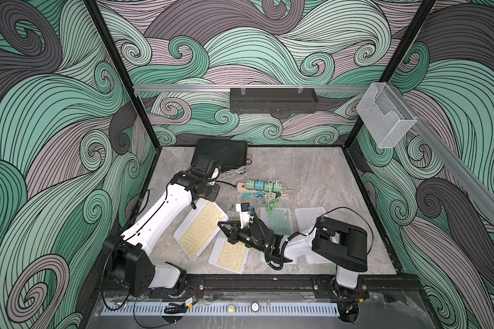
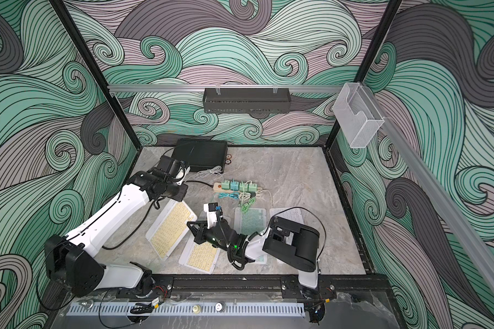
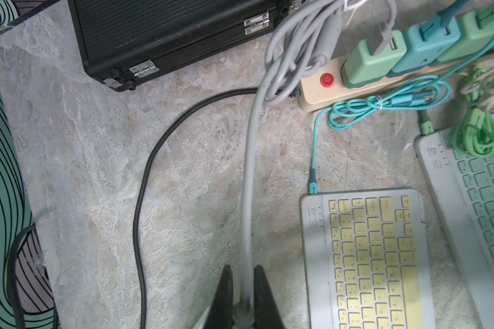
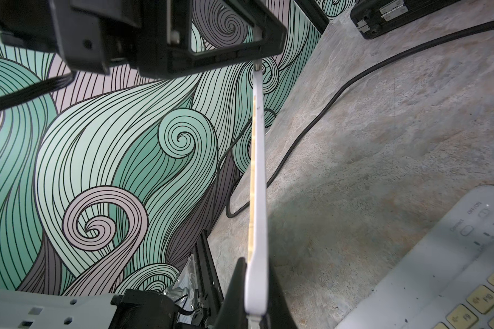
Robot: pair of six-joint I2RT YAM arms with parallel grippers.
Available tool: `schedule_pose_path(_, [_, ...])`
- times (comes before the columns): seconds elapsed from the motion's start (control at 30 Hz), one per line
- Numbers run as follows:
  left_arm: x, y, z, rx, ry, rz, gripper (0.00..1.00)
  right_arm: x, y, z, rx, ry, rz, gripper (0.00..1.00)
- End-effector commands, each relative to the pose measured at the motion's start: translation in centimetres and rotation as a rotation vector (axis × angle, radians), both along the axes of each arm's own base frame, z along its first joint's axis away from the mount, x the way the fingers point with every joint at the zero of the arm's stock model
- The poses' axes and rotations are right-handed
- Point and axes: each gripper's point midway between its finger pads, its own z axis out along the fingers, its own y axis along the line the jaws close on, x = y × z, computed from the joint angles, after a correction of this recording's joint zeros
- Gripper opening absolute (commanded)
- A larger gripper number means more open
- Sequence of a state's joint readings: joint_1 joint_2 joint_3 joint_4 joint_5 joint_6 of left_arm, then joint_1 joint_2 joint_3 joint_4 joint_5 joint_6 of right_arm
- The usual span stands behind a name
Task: Unplug the wireless keyboard
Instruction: Remove the power cord from the keyboard, then place the keyboard at the center of the board.
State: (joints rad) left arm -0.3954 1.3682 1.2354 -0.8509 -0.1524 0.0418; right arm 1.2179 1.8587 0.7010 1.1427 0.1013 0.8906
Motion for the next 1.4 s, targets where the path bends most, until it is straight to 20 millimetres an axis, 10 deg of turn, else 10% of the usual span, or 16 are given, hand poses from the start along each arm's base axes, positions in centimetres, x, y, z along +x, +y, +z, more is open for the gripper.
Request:
schedule_pose_path(0.0, [1.6,-1.1,3.9,-0.042,-0.174,-0.06,0.0,-1.2,0.8,0.3,0.014,0.019,0.062,0.0])
schedule_pose_path(0.53, [1.9,-0.8,4.2,-0.012,-0.221,-0.084,0.0,-0.9,1.3,-0.7,-0.011,0.059,0.077,0.0])
schedule_pose_path(0.87, [1.8,2.3,1.8,0.167,-0.069,0.057,0.0,3.3,0.2,-4.7,-0.152,0.188,0.027,0.0])
schedule_pose_path(1.37, [1.6,3.3,3.3,0.164,-0.103,0.135,0.0,3.6,3.0,-8.9,-0.261,0.287,0.099,0.0])
